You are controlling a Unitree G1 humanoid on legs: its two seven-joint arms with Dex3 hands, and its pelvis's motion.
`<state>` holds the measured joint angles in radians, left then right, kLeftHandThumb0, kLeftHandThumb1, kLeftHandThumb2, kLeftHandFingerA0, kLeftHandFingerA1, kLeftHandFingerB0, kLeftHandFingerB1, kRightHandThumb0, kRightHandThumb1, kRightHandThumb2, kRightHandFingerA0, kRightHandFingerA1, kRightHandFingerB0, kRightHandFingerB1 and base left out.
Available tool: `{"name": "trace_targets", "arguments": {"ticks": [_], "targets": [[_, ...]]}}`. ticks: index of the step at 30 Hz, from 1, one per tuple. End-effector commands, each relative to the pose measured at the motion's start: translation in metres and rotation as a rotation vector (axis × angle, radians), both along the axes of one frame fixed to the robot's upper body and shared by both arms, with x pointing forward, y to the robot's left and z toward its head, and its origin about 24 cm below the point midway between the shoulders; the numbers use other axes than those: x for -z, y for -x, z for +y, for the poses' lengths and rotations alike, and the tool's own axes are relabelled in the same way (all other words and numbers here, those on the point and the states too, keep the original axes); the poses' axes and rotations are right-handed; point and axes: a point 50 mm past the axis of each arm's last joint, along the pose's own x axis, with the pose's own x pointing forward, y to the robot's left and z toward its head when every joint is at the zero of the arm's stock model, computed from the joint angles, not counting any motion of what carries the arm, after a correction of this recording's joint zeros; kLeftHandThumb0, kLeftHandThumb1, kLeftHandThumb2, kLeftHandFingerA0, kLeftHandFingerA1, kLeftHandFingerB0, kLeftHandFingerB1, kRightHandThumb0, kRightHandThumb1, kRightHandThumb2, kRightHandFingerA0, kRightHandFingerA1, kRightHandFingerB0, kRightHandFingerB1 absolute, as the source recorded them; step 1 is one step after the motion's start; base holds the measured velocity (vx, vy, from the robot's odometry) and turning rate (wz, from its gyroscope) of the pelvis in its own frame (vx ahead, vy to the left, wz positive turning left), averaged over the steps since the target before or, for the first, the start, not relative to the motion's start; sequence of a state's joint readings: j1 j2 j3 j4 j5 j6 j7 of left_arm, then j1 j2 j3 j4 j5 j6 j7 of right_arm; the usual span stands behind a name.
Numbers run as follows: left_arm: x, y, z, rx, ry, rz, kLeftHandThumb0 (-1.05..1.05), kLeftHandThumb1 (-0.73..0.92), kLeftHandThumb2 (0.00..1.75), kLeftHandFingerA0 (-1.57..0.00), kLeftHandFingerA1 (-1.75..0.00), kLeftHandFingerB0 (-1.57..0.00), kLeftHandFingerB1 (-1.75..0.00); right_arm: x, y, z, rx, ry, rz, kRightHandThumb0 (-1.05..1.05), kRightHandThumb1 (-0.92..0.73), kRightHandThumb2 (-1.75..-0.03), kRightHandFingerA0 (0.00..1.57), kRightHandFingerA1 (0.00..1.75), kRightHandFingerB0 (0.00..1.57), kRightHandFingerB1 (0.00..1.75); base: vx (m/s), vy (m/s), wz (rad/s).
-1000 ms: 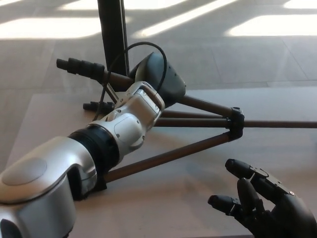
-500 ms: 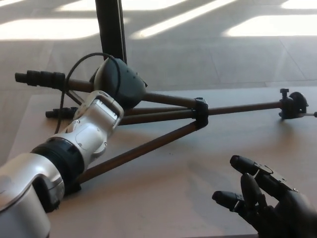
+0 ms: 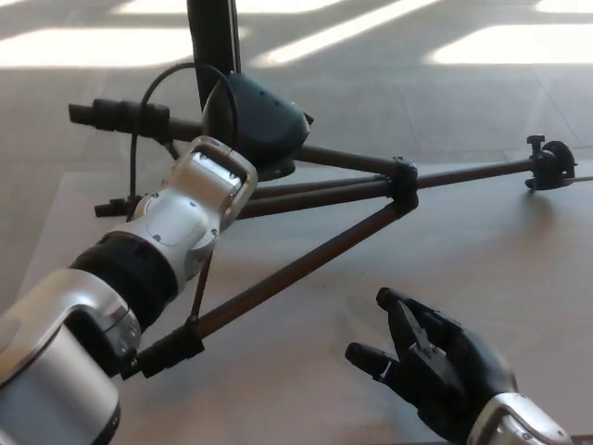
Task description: Use both hands of the robot to pick up the tripod lying in the middle of the desk and make it stand upright on the desk
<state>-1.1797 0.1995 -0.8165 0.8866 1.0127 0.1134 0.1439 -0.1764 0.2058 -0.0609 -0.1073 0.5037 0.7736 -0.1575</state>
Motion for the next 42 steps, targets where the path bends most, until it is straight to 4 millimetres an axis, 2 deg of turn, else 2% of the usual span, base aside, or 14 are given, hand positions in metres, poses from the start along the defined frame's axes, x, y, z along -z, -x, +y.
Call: {"name": "trace_targets", "arguments": {"ticks": [1, 13, 19, 21, 25, 26, 29, 30, 33, 36, 37, 40, 41, 42], "targets": [[-0.057, 0.008, -0.042, 0.139, 0.147, -0.115, -0.25, 0.56, 0.57, -0.84, -1.7, -0.62, -0.84, 0.018, -0.007, 0.042, -0.055, 0.06, 0.148, -0.6, -0.67, -0.6, 0.53, 0.93, 0.54, 0.54, 0.0, 0.0, 0.0], [-0.057, 0.006, -0.037, 0.165, 0.09, -0.032, -0.29, 0.54, 0.61, -0.92, -1.67, -0.87, -0.87, 0.016, -0.016, 0.044, -0.075, 0.04, 0.057, -0.72, -0.73, -0.62, 0.47, 1.08, 0.5, 0.62, 0.0, 0.0, 0.0], [-0.053, 0.007, -0.032, 0.166, 0.083, -0.03, -0.29, 0.55, 0.61, -0.96, -1.71, -0.88, -1.05, 0.007, -0.024, 0.043, 0.025, 0.003, 0.032, -0.81, -0.54, -0.92, 0.06, 0.68, 0.03, 0.43, 0.0, 0.0, 0.0], [-0.048, 0.008, -0.029, 0.181, 0.125, -0.004, -0.37, 0.45, 0.92, -1.21, -1.34, -0.87, -0.96, -0.009, -0.039, 0.04, 0.063, -0.049, 0.031, -1.05, -0.64, -1.0, 0.0, 0.09, 0.0, 0.01, 0.0, 0.0, 0.0], [-0.043, 0.008, -0.026, 0.17, 0.135, 0.019, -0.33, 0.63, 0.64, -0.91, -1.69, -0.85, -0.88, -0.021, -0.048, 0.036, 0.121, -0.068, 0.043, -1.0, -0.64, -1.01, 0.01, 0.18, 0.0, 0.0, 0.0, 0.0, 0.0], [-0.041, 0.007, -0.025, 0.125, 0.106, 0.042, -0.37, 0.48, 0.94, -1.17, -1.33, -0.79, -0.93, -0.023, -0.05, 0.033, 0.151, -0.093, 0.044, -0.96, -0.6, -0.98, 0.01, 0.46, 0.0, 0.04, 0.0, 0.0, 0.0], [-0.037, 0.008, -0.026, 0.103, 0.101, 0.064, -0.36, 0.46, 0.92, -1.16, -1.32, -0.79, -0.93, -0.021, -0.046, 0.034, 0.173, -0.082, 0.033, -0.83, -0.54, -0.97, 0.01, 0.55, 0.03, 0.17, 0.0, 0.0, 0.0], [-0.036, 0.007, -0.029, 0.027, 0.068, 0.132, -0.37, 0.62, 0.59, -0.8, -1.72, -0.73, -0.97, -0.019, -0.042, 0.034, 0.195, -0.107, 0.019, -0.84, -0.53, -0.94, 0.0, 0.47, 0.07, 0.19, 0.0, 0.0, 0.0], [-0.039, 0.005, -0.033, -0.063, 0.017, 0.201, -0.45, 0.69, 0.65, -0.79, -1.51, -0.67, -0.84, -0.016, -0.042, 0.034, 0.245, -0.109, 0.055, -0.77, -0.49, -0.91, 0.01, 0.56, 0.04, 0.38, 0.0, 0.0, 0.0], [-0.047, 0.005, -0.043, -0.176, -0.02, 0.307, -0.65, 0.6, 0.59, -0.63, -0.67, -0.35, -0.37, -0.006, -0.039, 0.03, 0.262, -0.098, 0.082, -0.78, -0.53, -0.92, 0.0, 0.4, 0.08, 0.43, 0.0, 0.0, 0.0], [-0.047, 0.006, -0.044, -0.18, -0.042, 0.318, -0.72, 0.47, 0.88, -0.53, -0.67, -0.25, -0.47, -0.003, -0.037, 0.029, 0.27, -0.107, 0.086, -0.76, -0.51, -0.91, 0.0, 0.39, 0.08, 0.42, 0.0, 0.0, 0.0], [-0.043, 0.003, -0.044, -0.225, -0.17, 0.313, -0.9, 0.66, 0.6, -0.34, -0.57, -0.25, -0.38, 0.002, -0.034, 0.03, 0.297, -0.129, 0.114, -0.72, -0.66, -0.59, 0.0, 0.64, 0.13, 0.37, 0.0, 0.0, 0.0], [-0.041, 0.002, -0.043, -0.251, -0.154, 0.338, -0.91, 0.62, 0.6, -0.17, -0.5, -0.2, -0.35, 0.005, -0.032, 0.029, 0.301, -0.135, 0.121, -0.39, -0.38, -0.98, 0.07, 0.59, 0.0, 0.51, 0.0, 0.0, 0.0], [-0.04, 0.002, -0.042, -0.273, -0.155, 0.355, -0.91, 0.59, 0.59, -0.05, -0.45, -0.11, -0.33, 0.006, -0.031, 0.029, 0.302, -0.138, 0.124, -0.74, -0.52, -0.86, 0.07, 0.73, 0.15, 0.54, 0.0, 0.0, 0.0]]}}
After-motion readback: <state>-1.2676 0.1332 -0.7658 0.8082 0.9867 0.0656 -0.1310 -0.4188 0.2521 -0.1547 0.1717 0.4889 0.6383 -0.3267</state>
